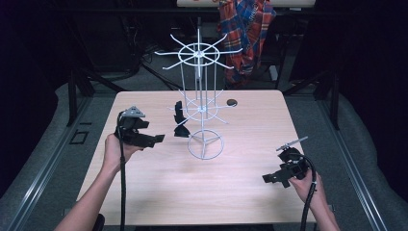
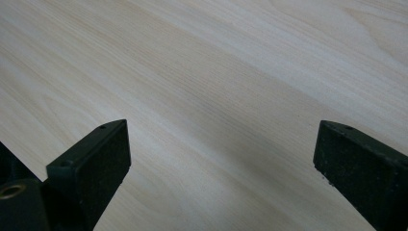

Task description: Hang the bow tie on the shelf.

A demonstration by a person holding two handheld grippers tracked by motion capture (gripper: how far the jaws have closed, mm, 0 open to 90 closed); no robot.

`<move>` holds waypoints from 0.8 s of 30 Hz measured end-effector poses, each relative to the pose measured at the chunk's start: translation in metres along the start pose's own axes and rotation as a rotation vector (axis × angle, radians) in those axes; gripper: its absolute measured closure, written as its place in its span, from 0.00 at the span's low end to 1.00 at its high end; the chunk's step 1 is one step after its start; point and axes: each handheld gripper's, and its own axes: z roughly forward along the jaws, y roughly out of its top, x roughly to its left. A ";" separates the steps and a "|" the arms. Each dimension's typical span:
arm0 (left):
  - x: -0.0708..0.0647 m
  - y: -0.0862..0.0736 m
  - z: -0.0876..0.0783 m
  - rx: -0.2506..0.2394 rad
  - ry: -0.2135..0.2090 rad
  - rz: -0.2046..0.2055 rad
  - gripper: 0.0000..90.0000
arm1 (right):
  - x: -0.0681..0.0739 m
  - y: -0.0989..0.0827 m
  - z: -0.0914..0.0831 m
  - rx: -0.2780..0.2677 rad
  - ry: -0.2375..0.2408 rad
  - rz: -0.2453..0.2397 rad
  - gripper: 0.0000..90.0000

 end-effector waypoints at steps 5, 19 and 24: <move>-0.004 -0.010 -0.010 0.033 0.028 -0.001 0.15 | 0.003 0.000 0.000 -0.001 -0.001 0.004 0.06; -0.015 -0.052 -0.021 0.156 0.095 -0.056 0.05 | 0.003 -0.001 0.001 0.016 -0.004 0.005 0.07; -0.016 -0.066 -0.024 0.210 0.090 -0.075 0.01 | 0.006 0.001 0.002 0.024 -0.012 -0.008 0.07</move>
